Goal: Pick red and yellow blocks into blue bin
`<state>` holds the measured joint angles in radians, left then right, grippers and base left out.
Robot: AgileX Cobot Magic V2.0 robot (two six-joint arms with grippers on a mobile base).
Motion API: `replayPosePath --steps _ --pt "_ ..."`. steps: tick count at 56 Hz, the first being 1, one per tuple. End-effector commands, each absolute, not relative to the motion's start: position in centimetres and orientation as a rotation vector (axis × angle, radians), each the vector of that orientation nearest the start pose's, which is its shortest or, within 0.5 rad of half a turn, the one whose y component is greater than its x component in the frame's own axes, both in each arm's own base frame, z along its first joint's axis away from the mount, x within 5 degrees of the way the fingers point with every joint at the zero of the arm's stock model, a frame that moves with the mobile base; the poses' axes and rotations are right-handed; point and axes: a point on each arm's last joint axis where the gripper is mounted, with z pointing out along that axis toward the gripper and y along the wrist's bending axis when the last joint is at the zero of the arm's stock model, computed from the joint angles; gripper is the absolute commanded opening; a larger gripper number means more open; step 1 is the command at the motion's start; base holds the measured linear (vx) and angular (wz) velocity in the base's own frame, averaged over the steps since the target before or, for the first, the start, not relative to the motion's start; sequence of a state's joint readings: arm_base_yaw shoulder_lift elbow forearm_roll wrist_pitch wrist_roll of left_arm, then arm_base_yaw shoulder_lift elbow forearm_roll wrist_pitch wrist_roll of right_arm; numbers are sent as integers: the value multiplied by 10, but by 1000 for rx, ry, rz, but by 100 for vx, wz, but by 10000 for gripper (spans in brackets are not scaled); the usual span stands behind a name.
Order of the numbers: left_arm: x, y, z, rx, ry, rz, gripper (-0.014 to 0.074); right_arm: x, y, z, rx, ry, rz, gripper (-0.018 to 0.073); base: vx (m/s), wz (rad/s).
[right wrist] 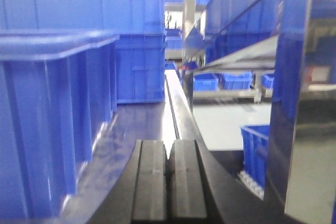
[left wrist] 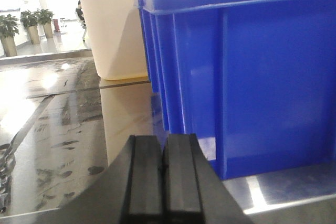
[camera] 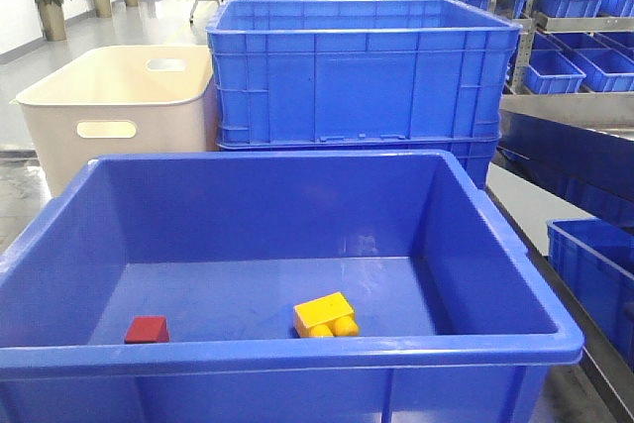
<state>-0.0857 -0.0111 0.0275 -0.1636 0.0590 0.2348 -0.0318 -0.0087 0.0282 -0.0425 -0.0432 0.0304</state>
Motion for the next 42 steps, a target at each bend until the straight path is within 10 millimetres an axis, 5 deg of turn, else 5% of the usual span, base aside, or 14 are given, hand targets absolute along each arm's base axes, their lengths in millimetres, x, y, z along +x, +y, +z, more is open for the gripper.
replayPosePath --steps 1,42 --pt "56 -4 213 104 1456 -13 -6 54 -2 214 9 1358 -43 -10 0 0" --pt "56 -4 213 104 1456 -13 -6 54 -2 214 11 1360 -41 -10 0 0"
